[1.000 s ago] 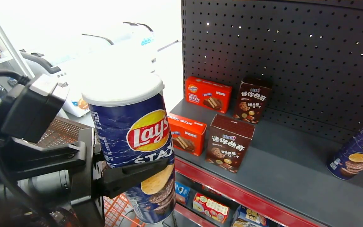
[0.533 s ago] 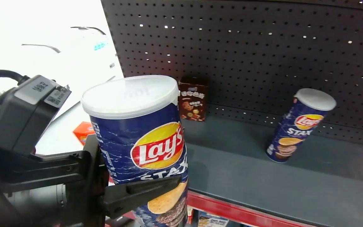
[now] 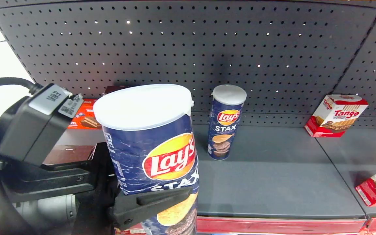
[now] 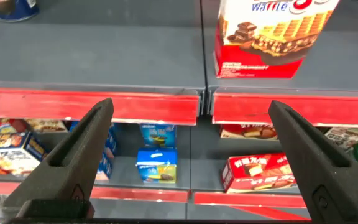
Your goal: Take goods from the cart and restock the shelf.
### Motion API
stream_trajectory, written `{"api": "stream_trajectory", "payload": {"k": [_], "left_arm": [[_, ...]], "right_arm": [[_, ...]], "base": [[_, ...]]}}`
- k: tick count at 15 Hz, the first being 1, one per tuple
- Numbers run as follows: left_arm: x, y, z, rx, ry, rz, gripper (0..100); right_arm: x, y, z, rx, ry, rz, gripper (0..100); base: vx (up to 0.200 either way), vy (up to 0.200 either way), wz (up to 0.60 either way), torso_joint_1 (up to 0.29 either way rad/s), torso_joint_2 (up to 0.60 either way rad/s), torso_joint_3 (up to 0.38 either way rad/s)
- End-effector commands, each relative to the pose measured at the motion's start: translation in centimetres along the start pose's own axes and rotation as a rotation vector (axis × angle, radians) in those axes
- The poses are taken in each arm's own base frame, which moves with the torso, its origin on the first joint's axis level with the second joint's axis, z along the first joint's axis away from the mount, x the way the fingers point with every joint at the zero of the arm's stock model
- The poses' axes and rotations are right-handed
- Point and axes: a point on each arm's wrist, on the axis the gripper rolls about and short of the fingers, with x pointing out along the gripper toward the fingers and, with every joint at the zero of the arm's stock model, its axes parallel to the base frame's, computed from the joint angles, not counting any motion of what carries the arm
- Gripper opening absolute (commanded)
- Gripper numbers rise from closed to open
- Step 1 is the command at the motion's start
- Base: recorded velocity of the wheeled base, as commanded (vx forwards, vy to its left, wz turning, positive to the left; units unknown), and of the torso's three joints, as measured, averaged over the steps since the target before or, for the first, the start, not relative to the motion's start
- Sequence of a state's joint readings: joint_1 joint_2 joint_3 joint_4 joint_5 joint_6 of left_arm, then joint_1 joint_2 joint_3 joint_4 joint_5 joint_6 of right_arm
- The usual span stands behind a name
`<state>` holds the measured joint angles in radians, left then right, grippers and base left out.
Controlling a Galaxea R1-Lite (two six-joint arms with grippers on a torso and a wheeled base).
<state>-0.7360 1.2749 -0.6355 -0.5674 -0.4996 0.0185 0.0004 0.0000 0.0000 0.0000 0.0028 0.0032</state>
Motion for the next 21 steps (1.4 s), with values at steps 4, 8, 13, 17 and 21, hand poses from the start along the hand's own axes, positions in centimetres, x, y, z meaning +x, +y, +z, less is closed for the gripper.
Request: {"api": "stream_trajectory", "payload": {"k": [4, 8, 13, 17, 21], "left_arm": [[0.0, 0.1, -0.1, -0.002, 0.003, 0.007, 0], [-0.2, 0.1, -0.3, -0.009, 0.009, 0.011, 0], [-0.4, 0.2, -0.3, -0.052, -0.026, 0.017, 0], [-0.6, 1.5, -0.3, -0.058, -0.036, 0.077, 0], [-0.4, 1.7, -0.6, -0.059, -0.036, 0.081, 0]], "right_arm": [[0.0, 0.0, 0.0, 0.000, 0.002, 0.001, 100], [0.0, 0.0, 0.0, 0.000, 0.000, 0.001, 100], [0.0, 0.0, 0.0, -0.002, 0.005, 0.003, 100], [1.7, 0.2, 9.4, 0.082, 0.029, 0.128, 100], [7.2, 1.0, 14.7, -0.009, 0.093, 0.316, 100]], "base": [[0.000, 0.000, 0.00, 0.000, 0.00, 0.000], [0.000, 0.000, -0.15, 0.001, 0.00, 0.001], [0.000, 0.000, 0.00, 0.000, 0.00, 0.000], [0.000, 0.000, 0.00, 0.000, 0.00, 0.000], [0.000, 0.000, 0.00, 0.000, 0.00, 0.000]]}}
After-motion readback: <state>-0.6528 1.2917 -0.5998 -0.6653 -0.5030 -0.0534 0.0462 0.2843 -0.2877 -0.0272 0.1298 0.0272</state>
